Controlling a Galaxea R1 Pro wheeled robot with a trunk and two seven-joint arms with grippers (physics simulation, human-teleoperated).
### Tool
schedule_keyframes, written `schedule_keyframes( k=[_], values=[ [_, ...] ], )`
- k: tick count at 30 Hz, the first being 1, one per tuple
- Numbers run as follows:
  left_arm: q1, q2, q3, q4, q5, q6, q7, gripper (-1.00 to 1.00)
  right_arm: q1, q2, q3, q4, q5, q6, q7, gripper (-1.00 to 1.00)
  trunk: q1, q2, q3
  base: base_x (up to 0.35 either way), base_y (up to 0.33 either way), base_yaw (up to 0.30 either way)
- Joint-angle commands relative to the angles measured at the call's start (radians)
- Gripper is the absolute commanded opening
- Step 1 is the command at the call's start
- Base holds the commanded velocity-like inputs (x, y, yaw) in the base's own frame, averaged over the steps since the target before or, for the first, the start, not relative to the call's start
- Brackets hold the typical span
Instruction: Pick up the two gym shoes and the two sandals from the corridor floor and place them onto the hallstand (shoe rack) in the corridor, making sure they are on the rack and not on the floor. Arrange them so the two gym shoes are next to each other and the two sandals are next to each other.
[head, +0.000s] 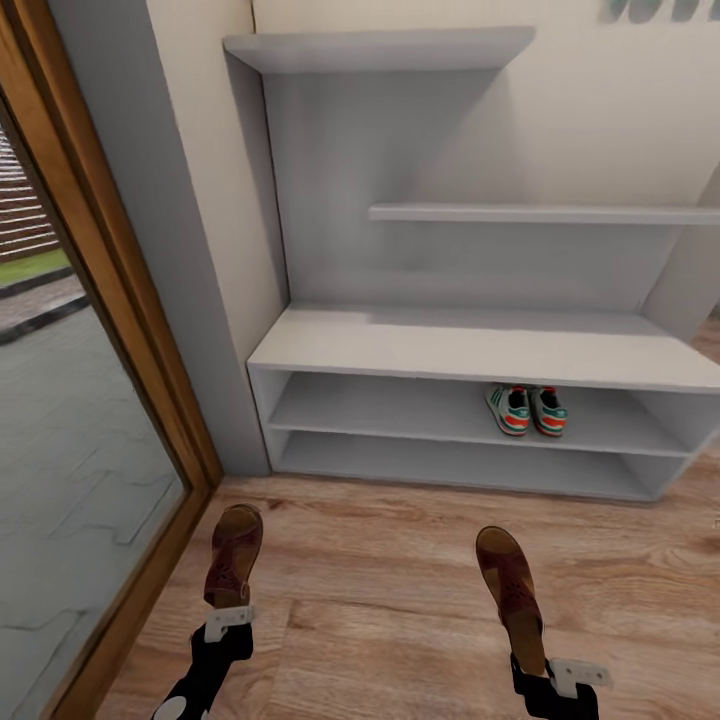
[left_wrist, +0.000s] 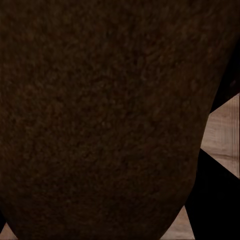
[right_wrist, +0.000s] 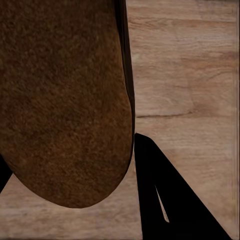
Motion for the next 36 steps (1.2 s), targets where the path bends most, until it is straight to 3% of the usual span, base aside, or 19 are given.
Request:
schedule_keyframes(
  k=[1,13,23,36],
  values=[
    [-0.001,-0.001,0.008,-0.001,-0.005,-0.003,-0.008,-1.00,-0.001,0.001,-0.006,0.001,0.006,-0.003,0.003,-1.00,0.000,0.000,-0.001,0.000,0.008,-0.282],
    [-0.001,-0.002,0.007,-0.002,-0.006,-0.003,-0.004,-1.00,-0.001,0.001,-0.005,0.000,0.006,-0.003,0.004,-1.00,0.000,0.000,-0.001,-0.003,-0.003,-0.272],
    [-0.001,-0.002,0.006,-0.002,-0.007,-0.003,0.002,-1.00,-0.001,0.000,-0.005,-0.002,0.006,-0.003,0.009,-1.00,0.000,0.000,-0.001,-0.066,-0.173,-0.041],
    [-0.001,-0.002,0.009,-0.006,-0.006,-0.003,0.003,-1.00,-0.001,0.001,-0.002,-0.003,0.008,-0.002,0.012,-1.00,0.000,0.000,-0.001,-0.004,-0.012,0.000]
  ],
)
